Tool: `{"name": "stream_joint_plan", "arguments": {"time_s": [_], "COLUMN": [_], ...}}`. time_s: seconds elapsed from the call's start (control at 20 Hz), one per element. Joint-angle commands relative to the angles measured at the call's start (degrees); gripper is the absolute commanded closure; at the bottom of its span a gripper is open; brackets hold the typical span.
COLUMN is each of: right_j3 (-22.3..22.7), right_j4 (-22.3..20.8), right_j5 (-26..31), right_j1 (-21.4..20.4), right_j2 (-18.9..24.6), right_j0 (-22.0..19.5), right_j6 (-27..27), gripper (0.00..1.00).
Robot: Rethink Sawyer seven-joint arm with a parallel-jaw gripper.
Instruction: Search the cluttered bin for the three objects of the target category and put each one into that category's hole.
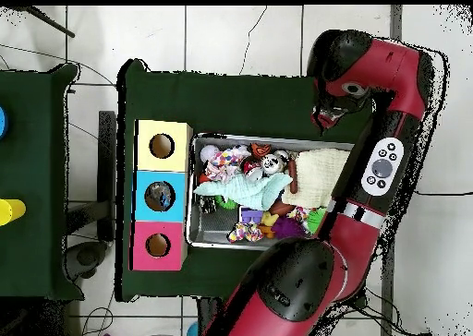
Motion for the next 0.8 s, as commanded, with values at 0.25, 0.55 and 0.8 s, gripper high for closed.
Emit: {"name": "stream_joint_plan", "arguments": {"time_s": [0.25, 0.55, 0.8], "right_j3": [15.7, 29.7, 39.7], "right_j4": [13.2, 22.5, 25.8], "right_j5": [-10.1, -19.5, -22.4], "right_j1": [-6.6, -13.0, -15.8], "right_j2": [-8.9, -16.9, -21.9], "right_j0": [-2.3, -4.1, -5.7], "right_j6": [13.5, 18.8, 19.8], "gripper": [0.0, 0.0, 0.0]}}
